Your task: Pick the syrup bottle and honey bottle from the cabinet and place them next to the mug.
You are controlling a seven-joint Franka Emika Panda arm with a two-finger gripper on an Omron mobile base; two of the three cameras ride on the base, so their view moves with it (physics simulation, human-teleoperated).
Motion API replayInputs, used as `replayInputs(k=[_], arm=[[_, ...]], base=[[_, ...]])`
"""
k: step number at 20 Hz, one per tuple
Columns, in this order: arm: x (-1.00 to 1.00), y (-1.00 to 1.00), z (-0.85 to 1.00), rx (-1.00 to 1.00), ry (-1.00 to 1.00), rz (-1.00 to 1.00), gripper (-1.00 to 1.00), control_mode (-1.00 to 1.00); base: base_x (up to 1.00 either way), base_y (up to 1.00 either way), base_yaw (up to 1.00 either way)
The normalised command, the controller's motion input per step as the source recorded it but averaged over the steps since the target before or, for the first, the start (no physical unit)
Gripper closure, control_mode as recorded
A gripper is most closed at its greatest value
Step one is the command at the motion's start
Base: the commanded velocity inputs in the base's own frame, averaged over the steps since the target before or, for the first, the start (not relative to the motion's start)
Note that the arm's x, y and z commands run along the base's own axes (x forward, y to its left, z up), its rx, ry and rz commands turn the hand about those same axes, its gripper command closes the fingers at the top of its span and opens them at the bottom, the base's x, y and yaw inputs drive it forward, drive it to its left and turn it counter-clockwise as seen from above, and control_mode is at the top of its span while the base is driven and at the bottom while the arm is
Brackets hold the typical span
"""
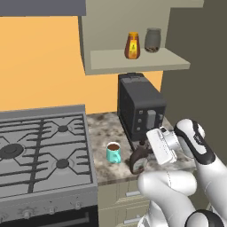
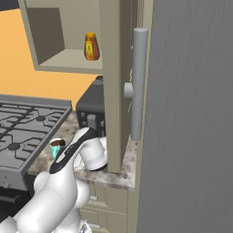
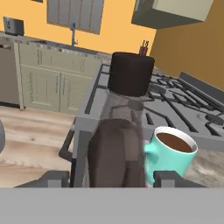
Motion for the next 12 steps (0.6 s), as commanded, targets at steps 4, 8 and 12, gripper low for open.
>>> replayInputs(k=[4,8,12], arm=[[0.00,0.00,0.00,0.00,0.00,0.00,-1.00,-1.00],[0.00,0.00,0.00,0.00,0.00,0.00,-1.00,-1.00],[0.00,-0.06,0.00,0.00,0.00,0.00,-1.00,-1.00]], base=[[0.00,0.00,0.00],[0.00,0.00,0.00],[0.00,0.00,0.00]])
